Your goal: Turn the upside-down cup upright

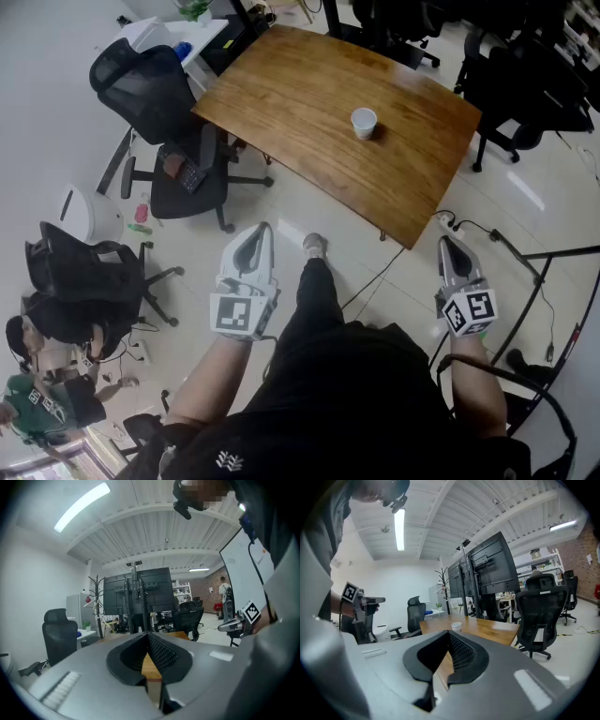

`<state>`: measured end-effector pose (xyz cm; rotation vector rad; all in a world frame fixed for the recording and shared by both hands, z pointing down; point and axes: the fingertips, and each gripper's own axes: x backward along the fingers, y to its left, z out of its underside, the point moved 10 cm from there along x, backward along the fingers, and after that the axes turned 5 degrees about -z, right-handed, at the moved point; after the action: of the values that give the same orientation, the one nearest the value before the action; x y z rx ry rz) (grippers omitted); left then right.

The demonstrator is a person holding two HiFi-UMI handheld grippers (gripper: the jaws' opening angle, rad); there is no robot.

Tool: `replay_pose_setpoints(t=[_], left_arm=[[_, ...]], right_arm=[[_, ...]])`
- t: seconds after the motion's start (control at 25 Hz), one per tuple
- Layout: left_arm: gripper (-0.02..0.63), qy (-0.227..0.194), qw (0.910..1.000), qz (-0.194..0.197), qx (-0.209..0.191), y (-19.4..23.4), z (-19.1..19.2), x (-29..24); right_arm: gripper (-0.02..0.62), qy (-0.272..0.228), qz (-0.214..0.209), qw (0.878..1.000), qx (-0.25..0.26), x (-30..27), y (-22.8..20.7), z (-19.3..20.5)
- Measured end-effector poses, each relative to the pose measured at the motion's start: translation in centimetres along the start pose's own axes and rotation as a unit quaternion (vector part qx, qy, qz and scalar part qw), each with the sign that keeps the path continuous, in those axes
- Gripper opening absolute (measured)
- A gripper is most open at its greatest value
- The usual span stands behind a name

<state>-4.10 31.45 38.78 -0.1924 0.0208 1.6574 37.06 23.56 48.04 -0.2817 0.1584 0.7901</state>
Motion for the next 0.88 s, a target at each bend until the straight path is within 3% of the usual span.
replay_pose_setpoints(t=[0.24, 0.32, 0.56, 0.72, 0.88], left_arm=[[0.0, 0.006, 0.9995, 0.032, 0.007, 8.9, -0.7, -10.0], [0.0, 0.018, 0.9983, 0.054, 0.015, 11.7, -0.9, -13.0], [0.0, -0.018, 0.9921, 0.121, 0.026, 15.6, -3.7, -21.5], [0.0, -0.009, 0.9879, 0.153, 0.024, 16.7, -3.0, -25.9], [0.0, -0.008, 0.985, 0.17, 0.03, 16.1, -3.5, -28.4]], right_arm=[[0.003, 0.016, 0.111, 0.994, -0.013, -11.9, -1.3, -3.8], [0.002, 0.022, 0.129, 0.991, -0.02, -15.1, -0.5, -5.1], [0.002, 0.045, 0.133, 0.989, -0.039, -22.8, -0.2, -7.6], [0.003, 0.059, 0.15, 0.985, -0.068, -26.0, -1.2, -8.2], [0.003, 0.096, 0.134, 0.983, -0.084, -27.4, -1.8, -7.6]])
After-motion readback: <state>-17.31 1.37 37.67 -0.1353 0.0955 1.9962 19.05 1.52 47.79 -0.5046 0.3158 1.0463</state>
